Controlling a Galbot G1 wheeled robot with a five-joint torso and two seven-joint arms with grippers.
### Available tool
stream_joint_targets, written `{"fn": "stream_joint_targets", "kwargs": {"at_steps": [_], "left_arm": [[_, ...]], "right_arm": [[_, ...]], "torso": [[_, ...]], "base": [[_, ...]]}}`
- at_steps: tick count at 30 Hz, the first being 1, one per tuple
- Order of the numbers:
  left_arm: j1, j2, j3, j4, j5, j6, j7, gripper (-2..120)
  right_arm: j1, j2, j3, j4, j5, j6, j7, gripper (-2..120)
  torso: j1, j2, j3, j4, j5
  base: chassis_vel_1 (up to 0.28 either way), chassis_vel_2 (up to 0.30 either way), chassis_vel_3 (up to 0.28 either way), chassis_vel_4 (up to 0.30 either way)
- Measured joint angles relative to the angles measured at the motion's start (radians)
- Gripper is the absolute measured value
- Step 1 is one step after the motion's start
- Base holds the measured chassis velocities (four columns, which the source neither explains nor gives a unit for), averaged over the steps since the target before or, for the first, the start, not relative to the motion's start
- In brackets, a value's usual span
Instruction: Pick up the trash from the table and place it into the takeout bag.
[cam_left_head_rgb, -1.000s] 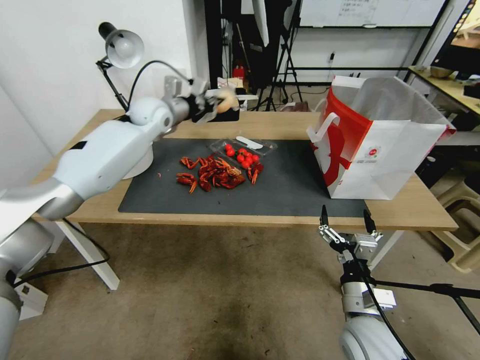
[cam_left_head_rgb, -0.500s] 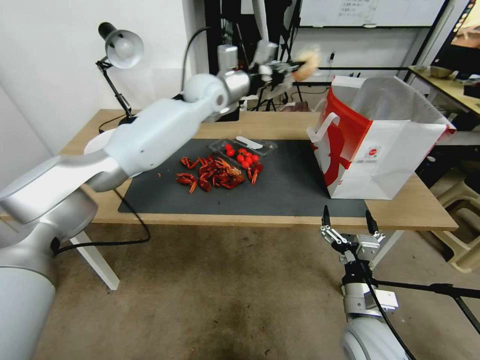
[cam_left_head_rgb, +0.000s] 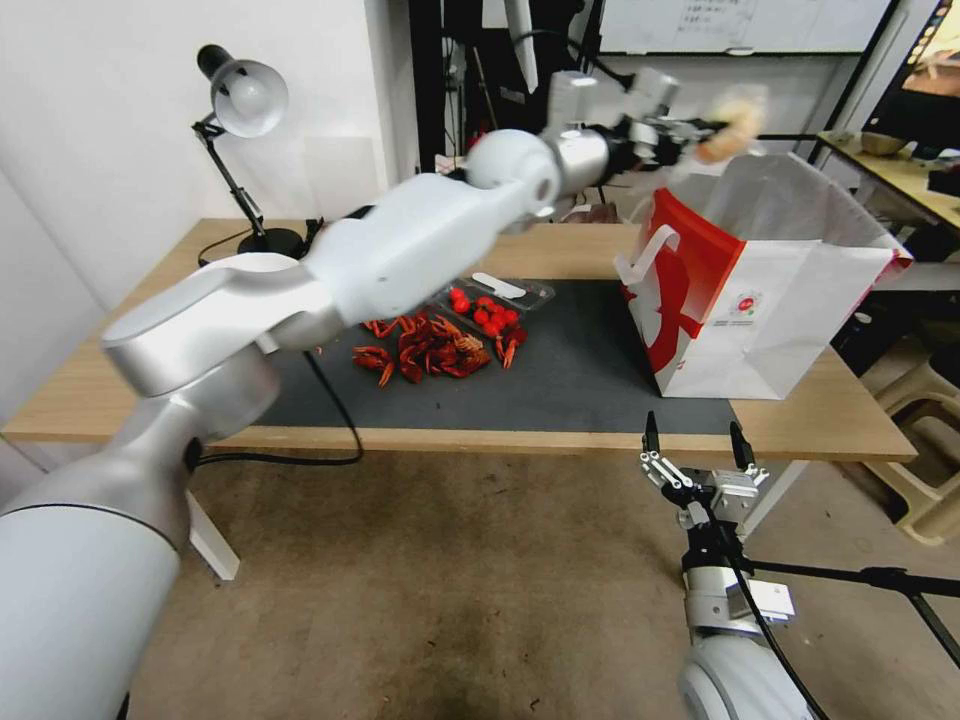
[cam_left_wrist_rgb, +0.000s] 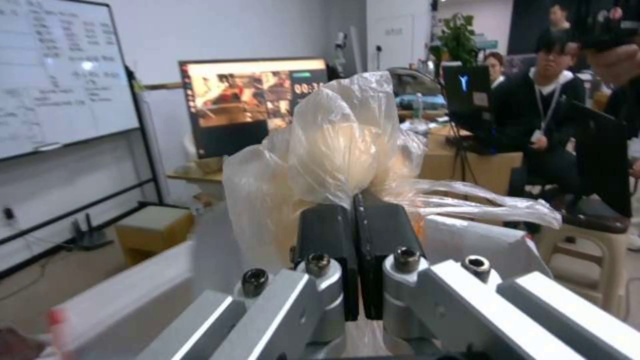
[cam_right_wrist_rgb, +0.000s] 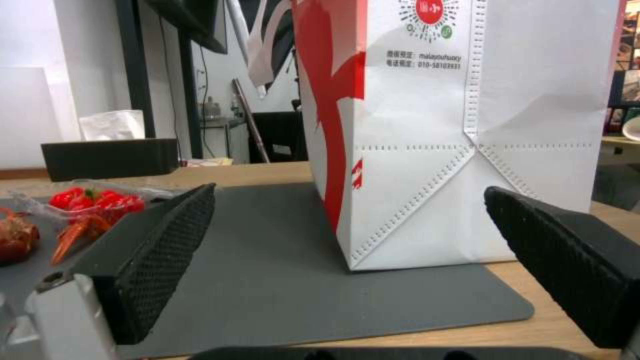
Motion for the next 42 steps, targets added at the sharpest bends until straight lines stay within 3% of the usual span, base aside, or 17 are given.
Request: {"fn": "stream_joint_targets", "kwargs": {"at_steps": [7,10,11,18,25,30,32,37,42], "left_arm": [[0.013,-0.06,0.029,0.047,0.036,0.001,0.008,0],[0.016,-0.066,0.031,0.063,0.061,0.002,0.009,9],[0.016,-0.066,0.032,0.066,0.066,0.003,0.008,18],[0.015,-0.064,0.032,0.071,0.067,0.005,0.005,37],[0.013,-0.055,0.017,0.07,0.065,0.006,-0.002,68],[0.012,-0.046,0.023,0.066,0.065,0.006,0.0,80],[0.015,-0.045,0.015,0.06,0.065,0.001,-0.01,92],[0.019,-0.036,-0.025,0.058,0.069,-0.011,-0.025,99],[0.021,0.019,-0.096,0.036,0.07,-0.015,-0.077,100]], "right_arm": [[0.001,0.001,0.007,0.001,0.008,0.002,0.0,100],[0.0,0.002,0.011,0.001,0.011,0.005,0.0,100],[0.0,0.001,0.013,0.0,0.013,0.008,0.0,100],[-0.001,0.001,0.013,-0.004,0.014,0.012,-0.001,100],[-0.001,0.0,0.015,-0.005,0.016,0.012,-0.001,100],[0.0,-0.001,0.015,-0.005,0.016,0.013,-0.001,100],[0.001,-0.001,0.016,-0.005,0.016,0.013,-0.001,100],[0.0,0.0,0.016,-0.005,0.016,0.013,-0.001,100],[0.0,0.001,0.016,-0.005,0.016,0.013,-0.001,100]], "torso": [[0.0,0.0,0.0,0.0004,-0.0003],[0.0,0.0,0.0,0.0004,-0.0004],[0.0,0.0,0.0,0.0007,-0.0005],[0.0,0.0,0.0,0.0005,-0.0005],[0.0,0.0,0.0,0.0003,-0.0005],[0.0,0.0,0.0,0.0006,-0.0006],[0.0,0.0,0.0,0.0002,-0.0005],[0.0,0.0,0.0,0.0002,-0.0005],[0.0,0.0,0.0,0.0003,-0.0006]], "base": [[0.0,0.0,0.0,0.0],[0.0,0.0,0.0,0.0],[0.0,0.0,0.0,0.0],[0.0,0.0,0.0,0.0],[0.0,0.0,0.0,0.0],[0.0,0.0,0.0,0.0],[0.0,0.0,0.0,0.0],[0.0,0.0,0.0,0.0],[0.0,0.0,0.0,0.0]]}}
